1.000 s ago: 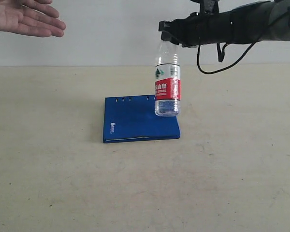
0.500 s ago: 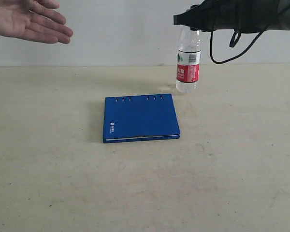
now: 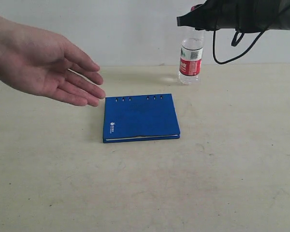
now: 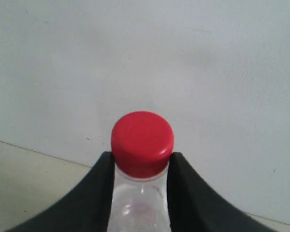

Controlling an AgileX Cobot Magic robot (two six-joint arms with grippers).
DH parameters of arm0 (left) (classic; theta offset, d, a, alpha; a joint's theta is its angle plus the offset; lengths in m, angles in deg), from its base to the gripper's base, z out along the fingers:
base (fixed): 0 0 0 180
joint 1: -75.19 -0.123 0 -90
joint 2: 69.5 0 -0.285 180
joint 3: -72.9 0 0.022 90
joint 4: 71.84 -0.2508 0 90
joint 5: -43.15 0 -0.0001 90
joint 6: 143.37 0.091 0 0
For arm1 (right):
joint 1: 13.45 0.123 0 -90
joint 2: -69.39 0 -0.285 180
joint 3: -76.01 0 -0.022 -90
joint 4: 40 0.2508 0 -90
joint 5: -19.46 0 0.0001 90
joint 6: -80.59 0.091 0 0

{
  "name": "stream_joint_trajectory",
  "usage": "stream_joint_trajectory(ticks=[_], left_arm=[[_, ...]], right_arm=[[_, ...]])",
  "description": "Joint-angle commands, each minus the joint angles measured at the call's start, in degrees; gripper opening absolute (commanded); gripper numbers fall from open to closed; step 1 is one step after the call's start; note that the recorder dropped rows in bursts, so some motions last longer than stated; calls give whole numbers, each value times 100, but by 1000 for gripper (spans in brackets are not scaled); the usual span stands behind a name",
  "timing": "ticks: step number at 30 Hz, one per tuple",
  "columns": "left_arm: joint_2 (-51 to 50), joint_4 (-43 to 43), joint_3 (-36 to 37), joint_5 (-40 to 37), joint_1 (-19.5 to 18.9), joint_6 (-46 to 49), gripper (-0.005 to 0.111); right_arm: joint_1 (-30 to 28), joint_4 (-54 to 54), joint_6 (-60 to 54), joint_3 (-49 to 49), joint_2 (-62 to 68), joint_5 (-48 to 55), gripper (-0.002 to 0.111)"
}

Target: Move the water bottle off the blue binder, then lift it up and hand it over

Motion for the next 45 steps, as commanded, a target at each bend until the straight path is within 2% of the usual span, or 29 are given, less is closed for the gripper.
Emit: stream_joint_trajectory(ticks=[1, 10, 12, 16, 18, 20, 27, 35, 38, 42, 45], left_arm=[[16, -25, 21, 45, 30, -45, 5], [16, -25, 21, 45, 30, -45, 5], [16, -25, 21, 45, 30, -45, 5], [16, -25, 21, 45, 30, -45, 5], [16, -25, 21, 45, 30, -45, 5], [16, -25, 21, 45, 30, -45, 5], [16, -25, 21, 45, 30, -45, 5], [16, -25, 21, 45, 30, -45, 5], [16, -25, 21, 45, 30, -45, 5], [16, -25, 21, 45, 30, -45, 5], [16, -66, 21, 48, 30, -45, 5]], right_arm=[[-10, 5, -11, -9, -2, -64, 0], [-10, 5, -11, -9, -2, 226, 2], [-10, 5, -22, -9, -2, 427, 10], [-10, 5, -37, -9, -2, 601, 35], [-10, 5, -37, -9, -2, 601, 44], [-10, 5, -37, -9, -15, 601, 47], [-10, 5, -509, -9, -420, 90, 48], [11, -13, -760, -9, -1587, 74, 47], [11, 66, -759, -33, -1598, -261, 47], [11, 79, -745, -126, -1587, 130, 47], [11, 82, -694, -124, -1587, -6, 47]])
